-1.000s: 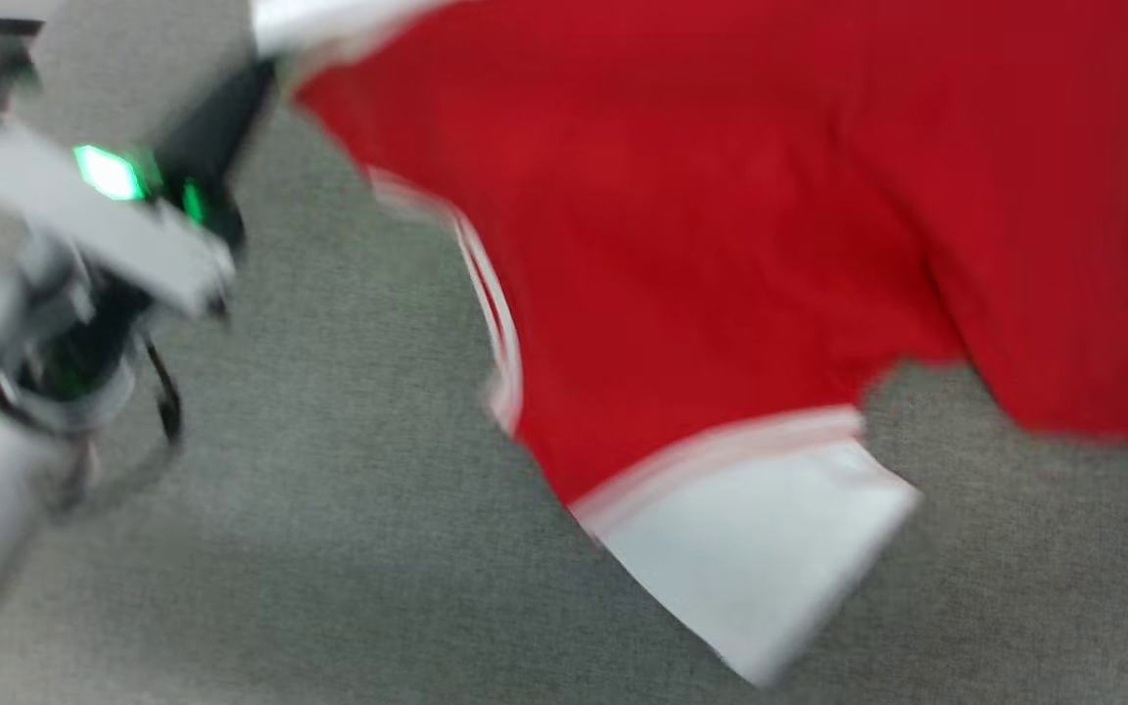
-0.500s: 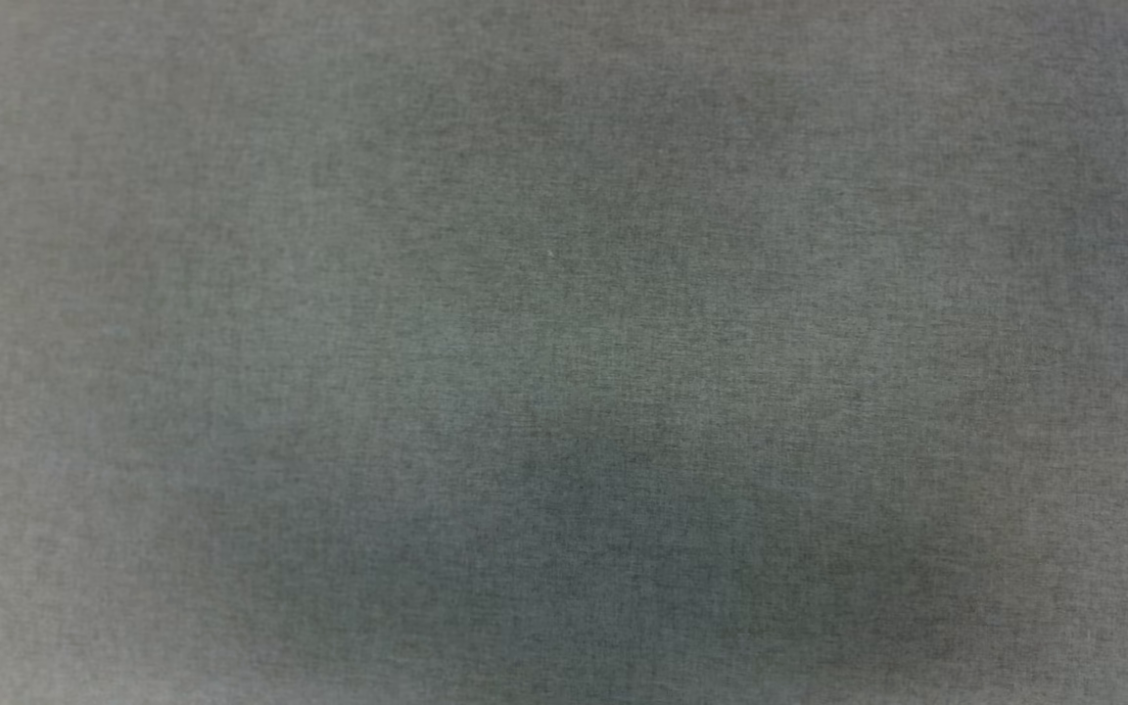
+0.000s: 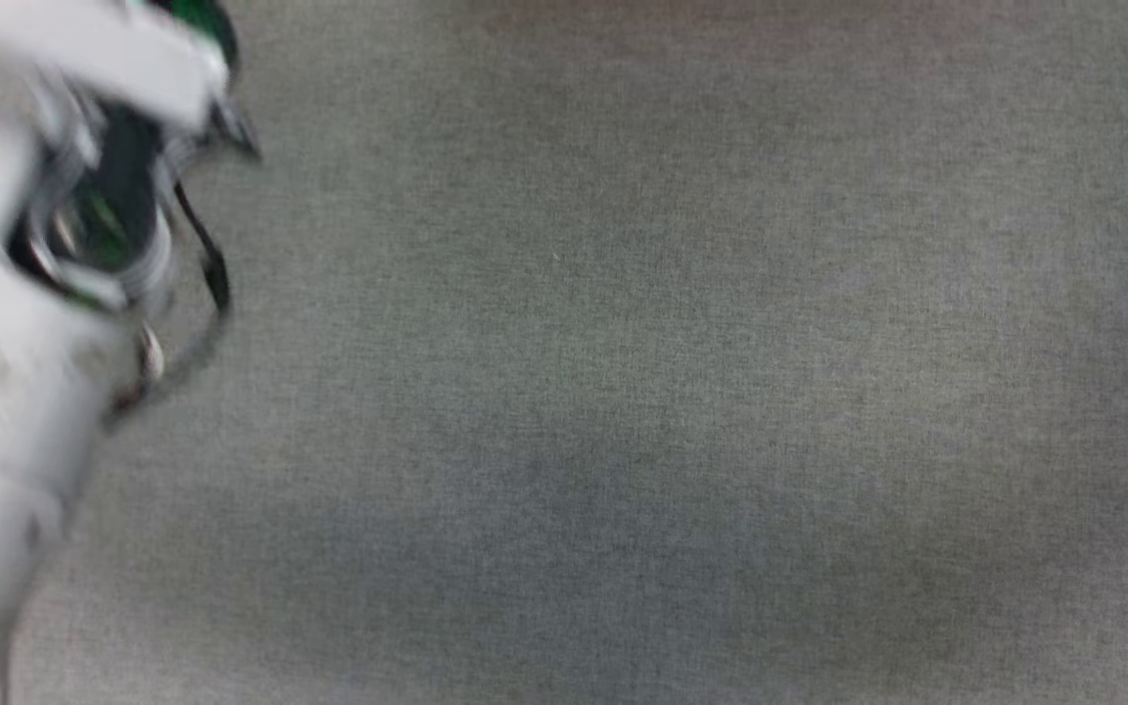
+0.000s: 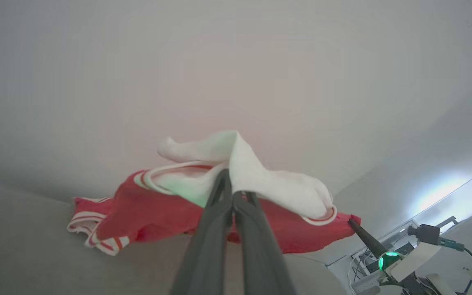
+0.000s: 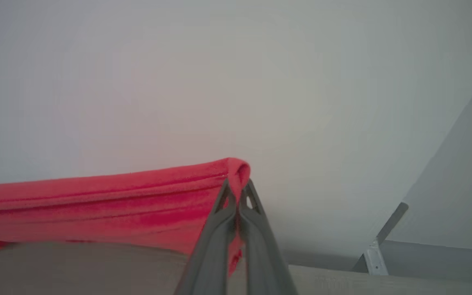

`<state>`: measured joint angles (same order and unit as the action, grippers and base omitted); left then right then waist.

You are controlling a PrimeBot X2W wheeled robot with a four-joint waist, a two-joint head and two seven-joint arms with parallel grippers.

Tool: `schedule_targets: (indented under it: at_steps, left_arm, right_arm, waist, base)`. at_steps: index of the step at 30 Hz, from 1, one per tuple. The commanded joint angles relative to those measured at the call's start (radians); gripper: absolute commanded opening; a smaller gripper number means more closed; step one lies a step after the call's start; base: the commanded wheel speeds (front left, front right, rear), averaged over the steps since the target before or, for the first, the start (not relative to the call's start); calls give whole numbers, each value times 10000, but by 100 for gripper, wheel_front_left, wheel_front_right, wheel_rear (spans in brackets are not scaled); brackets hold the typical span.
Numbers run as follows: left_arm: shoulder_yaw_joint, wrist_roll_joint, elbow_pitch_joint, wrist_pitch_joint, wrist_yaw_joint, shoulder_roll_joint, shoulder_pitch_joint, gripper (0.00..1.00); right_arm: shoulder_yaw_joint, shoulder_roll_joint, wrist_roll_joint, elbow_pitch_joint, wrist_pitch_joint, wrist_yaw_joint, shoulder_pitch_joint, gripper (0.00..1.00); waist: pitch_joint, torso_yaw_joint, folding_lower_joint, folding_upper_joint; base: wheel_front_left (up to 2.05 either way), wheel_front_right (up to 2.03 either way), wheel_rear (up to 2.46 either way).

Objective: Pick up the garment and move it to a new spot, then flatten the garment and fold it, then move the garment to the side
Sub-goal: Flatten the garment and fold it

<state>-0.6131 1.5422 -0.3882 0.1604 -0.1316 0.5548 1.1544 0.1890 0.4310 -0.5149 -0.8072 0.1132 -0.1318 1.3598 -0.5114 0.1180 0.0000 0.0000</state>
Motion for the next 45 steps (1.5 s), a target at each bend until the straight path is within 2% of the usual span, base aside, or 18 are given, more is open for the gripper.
schedule_targets:
  at_steps: [1,5,9,13,17,23,34,40,45]
  left_arm:
    - [15,201,478,229,25,77,-815,0]
    - [112,484,1679,658,25,291,-2620,0]
    - [260,442,2812,929,25,404,-4370,0]
    - [369,265,3726,1008,25,521,-5879,0]
    - [610,114,4495,1035,25,648,-7178,0]
    - [1039,-250,5583,1048,25,841,-8952,0]
    - [1993,-1018,7232,1035,24,893,-11874,0]
    - [2384,-1452,7600,1035,24,746,-12715,0]
    - [2084,-1498,7196,913,23,805,-11863,0]
  right_arm:
    - [365,532,-439,597,187,21,-809,0]
    - [769,1442,-1468,2183,749,20,-2649,0]
    - [491,2197,-2231,3839,1359,20,-4647,0]
    - [-175,2639,-2704,5396,2179,20,-6716,0]
    - [-950,2676,-3138,7043,3365,18,-8791,0]
    - [-2466,2165,-2904,9365,4741,18,-11572,0]
    - [-4343,415,-2318,12390,6376,18,-15189,0]
    - [-4946,-23,-2278,13172,6805,18,-15613,0]
    - [-4778,61,-2249,13016,6996,18,-14794,0]
  waist:
    - [121,59,0,0]
    - [324,77,0,0]
    - [571,117,0,0]
    - [853,143,0,0]
    - [1126,118,0,0]
    - [1472,51,0,0]
    - [1941,-12,0,0]
    - [1992,-40,0,0]
    - [1937,11,0,0]
  base:
    - [0,0,0]
    - [0,0,0]
    - [0,0,0]
    - [0,0,0]
    - [0,0,0]
    - [0,0,0]
    - [0,0,0]
    - [0,0,0]
    - [0,0,0]
